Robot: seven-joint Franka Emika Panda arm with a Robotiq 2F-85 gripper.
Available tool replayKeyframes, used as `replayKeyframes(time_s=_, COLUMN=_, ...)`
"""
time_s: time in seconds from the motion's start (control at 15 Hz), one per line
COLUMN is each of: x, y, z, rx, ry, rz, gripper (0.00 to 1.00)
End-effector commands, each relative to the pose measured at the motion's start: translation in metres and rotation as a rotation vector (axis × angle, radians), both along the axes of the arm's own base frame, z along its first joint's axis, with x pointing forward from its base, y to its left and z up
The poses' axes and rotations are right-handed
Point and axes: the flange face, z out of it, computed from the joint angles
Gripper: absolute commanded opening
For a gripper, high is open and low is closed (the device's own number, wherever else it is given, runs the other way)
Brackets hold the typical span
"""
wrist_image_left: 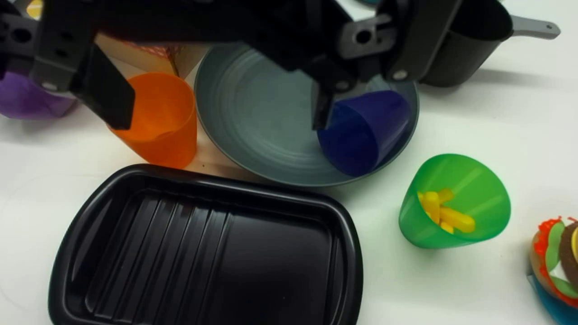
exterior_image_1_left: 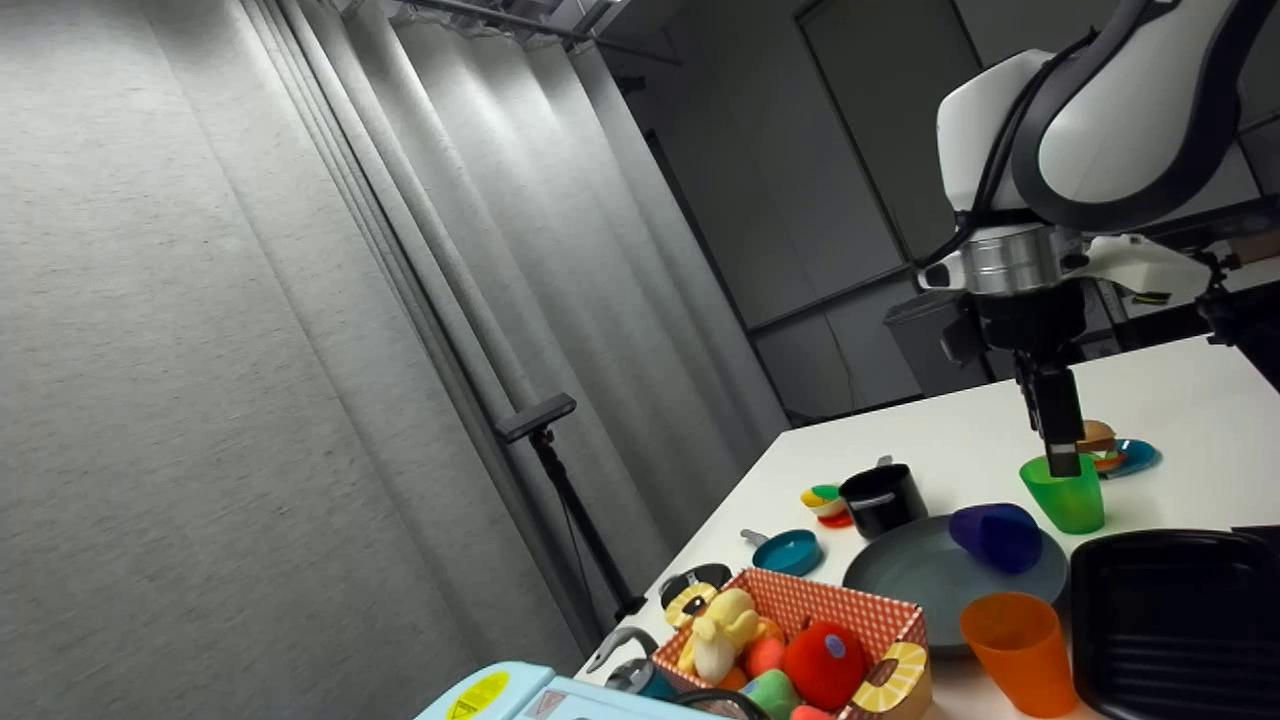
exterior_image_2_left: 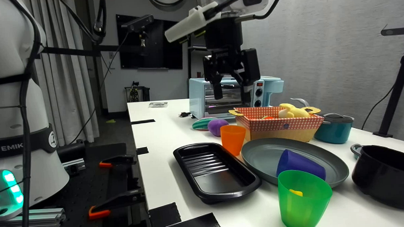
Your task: Set the blue cup upright on the plate
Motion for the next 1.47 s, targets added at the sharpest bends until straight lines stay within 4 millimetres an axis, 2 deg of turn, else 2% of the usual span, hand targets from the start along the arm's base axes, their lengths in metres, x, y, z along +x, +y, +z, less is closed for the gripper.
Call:
replayKeyframes(time_s=0.0, x=0.022, y=-0.003, z=-0.012, rx=-0.055, ry=-0.038, rz=0.003, gripper=1.0)
replayKeyframes(time_s=0.2, x=0.028, y=-0.012, z=-0.03, rx=-0.101, ry=-0.029, rz=0.031, gripper=1.0)
replayKeyframes(time_s=0.47, x=0.026, y=-0.028, z=-0.054, rx=-0.187, ry=0.007, rz=0.094, gripper=1.0)
replayKeyframes(time_s=0.8, x=0.031, y=-0.036, z=-0.061, rx=-0.314, ry=-0.009, rz=0.185, gripper=1.0)
replayKeyframes(time_s=1.13, x=0.042, y=-0.033, z=-0.065, rx=-0.388, ry=-0.046, rz=0.216, gripper=1.0)
replayKeyframes(time_s=1.4, x=0.049, y=-0.031, z=-0.08, rx=-0.41, ry=-0.053, rz=0.205, gripper=1.0)
